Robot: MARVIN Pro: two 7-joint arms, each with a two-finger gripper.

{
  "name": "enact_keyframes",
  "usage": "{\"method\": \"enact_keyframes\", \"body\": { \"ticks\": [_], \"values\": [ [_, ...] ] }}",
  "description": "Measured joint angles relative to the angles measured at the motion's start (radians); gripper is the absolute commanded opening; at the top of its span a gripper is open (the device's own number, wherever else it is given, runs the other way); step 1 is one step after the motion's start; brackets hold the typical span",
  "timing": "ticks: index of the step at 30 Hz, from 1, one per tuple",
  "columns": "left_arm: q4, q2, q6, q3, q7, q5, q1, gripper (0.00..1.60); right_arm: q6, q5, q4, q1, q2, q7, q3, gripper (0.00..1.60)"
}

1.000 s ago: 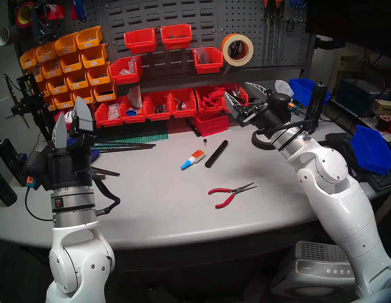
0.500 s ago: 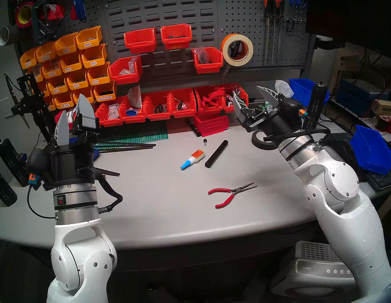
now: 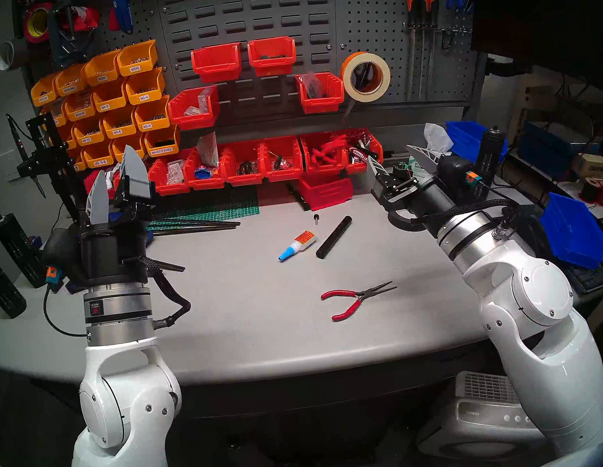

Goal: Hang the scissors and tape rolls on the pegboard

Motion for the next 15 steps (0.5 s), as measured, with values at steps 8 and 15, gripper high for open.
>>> {"method": "enact_keyframes", "body": {
  "ticks": [8, 15],
  "values": [
    [-0.001, 0.003, 0.000, 0.000, 0.004, 0.001, 0.000, 1.60, 0.035, -0.008, -0.020, -0.008, -0.006, -0.022, 0.000, 1.60],
    [-0.001, 0.006, 0.000, 0.001, 0.006, 0.001, 0.000, 1.60, 0.041, -0.011, -0.025, -0.007, -0.010, -0.029, 0.000, 1.60]
  ]
}}
